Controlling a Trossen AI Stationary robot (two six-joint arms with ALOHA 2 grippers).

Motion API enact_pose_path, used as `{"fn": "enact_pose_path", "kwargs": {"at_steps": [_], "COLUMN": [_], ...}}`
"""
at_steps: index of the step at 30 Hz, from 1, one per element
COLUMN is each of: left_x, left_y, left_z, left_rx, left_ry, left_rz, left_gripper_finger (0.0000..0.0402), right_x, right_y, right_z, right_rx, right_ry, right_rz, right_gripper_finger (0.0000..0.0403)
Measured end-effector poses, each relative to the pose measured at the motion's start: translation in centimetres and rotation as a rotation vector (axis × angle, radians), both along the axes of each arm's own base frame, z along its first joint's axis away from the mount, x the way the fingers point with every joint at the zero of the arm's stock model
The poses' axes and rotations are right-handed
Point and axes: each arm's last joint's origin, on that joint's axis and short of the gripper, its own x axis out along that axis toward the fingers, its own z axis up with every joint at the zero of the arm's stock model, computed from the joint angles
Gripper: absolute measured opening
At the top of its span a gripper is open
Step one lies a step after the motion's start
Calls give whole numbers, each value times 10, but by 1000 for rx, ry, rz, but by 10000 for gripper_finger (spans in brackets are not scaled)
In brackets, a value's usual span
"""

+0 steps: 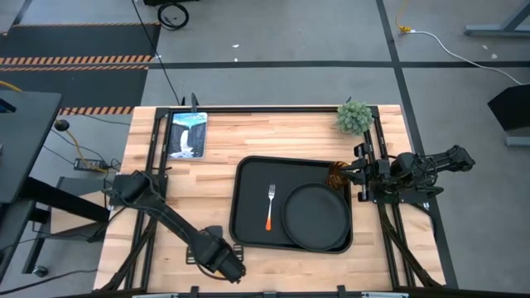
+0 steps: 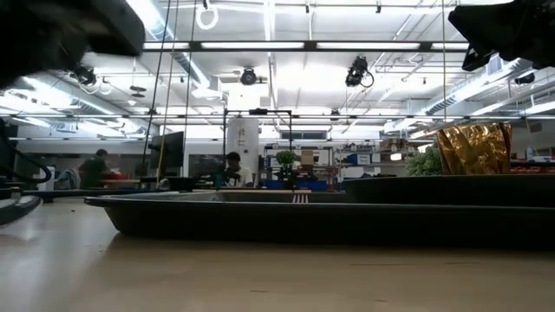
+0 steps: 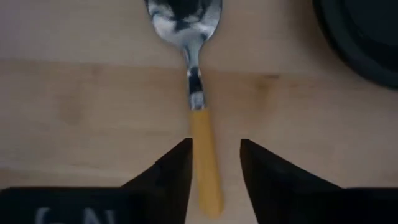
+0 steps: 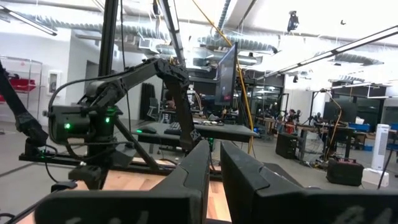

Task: Pick and place plate/cup/fork/spoon on tray
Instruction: Put the yellow spoon on the black tray to the left of the orange fork

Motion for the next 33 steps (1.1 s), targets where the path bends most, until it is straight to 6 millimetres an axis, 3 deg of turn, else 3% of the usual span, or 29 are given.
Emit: {"fn": "enact_pose_path", "kwargs": {"at_steps": [5, 10, 33], "left_x": [0, 0, 5], "left_y": [0, -2, -16], "left_z": [-9, -16, -33], "left_rx": [25, 27, 23], "left_ry": [24, 45, -15], "left_rz": [-2, -2, -22], "left_gripper_finger": [175, 177, 85], "right_x": [0, 0, 0], "right_y": [0, 0, 0], "right_z": [0, 0, 0], "right_rx": [0, 0, 0], "right_ry": [0, 1, 0], "right_rz": [0, 0, 1], "right_gripper_finger": [45, 45, 45]}}
